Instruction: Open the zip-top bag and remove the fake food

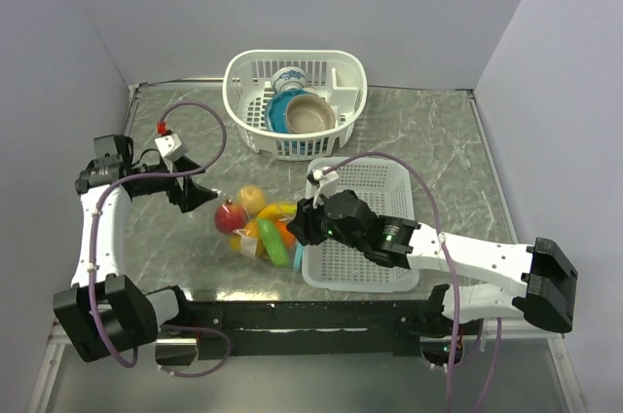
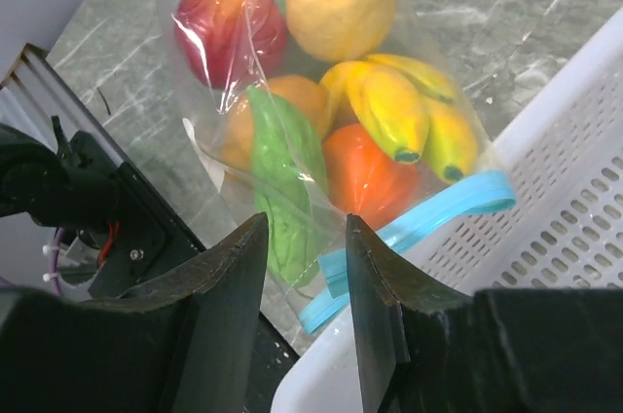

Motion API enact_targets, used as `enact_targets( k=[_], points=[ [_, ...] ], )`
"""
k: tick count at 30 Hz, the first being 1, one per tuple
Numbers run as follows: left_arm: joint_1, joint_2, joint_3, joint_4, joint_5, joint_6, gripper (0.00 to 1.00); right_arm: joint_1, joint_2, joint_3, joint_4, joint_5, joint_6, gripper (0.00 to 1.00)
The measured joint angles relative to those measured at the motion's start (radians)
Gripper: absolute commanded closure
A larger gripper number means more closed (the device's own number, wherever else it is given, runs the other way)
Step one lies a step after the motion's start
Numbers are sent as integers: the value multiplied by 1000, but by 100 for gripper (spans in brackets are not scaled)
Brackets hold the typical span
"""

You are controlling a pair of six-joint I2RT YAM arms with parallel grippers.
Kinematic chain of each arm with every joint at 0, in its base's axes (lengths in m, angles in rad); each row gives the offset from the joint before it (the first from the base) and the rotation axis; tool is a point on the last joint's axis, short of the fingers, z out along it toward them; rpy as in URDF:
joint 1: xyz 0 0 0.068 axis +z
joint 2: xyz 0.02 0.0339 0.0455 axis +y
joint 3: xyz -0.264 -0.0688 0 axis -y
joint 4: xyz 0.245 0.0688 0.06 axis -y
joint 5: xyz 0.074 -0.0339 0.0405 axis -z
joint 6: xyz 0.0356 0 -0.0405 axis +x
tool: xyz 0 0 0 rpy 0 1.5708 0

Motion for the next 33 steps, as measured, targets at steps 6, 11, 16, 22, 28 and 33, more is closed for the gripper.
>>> enact_targets(
  k=[6,11,16,22,28,33],
  points=[
    [3,93,-37,40,-35,6,13,0,-24,-20,-2,45,11,55],
    [1,222,-37,-45,13,98,7,0,-97,-72,-3,70,12,55],
    [-3,360,5,-233,107,289,17,0,-109,-84,-2,67,16,56],
    [-48,434,60,-352,187,412,99,0,-109,-91,-1,61,21,56],
    [-71,435,186,-404,185,424,99,0,-106,-101,-1,60,22,56],
    [-42,431,399,-399,182,391,99,0,-56,-91,-1,60,15,56]
  ],
)
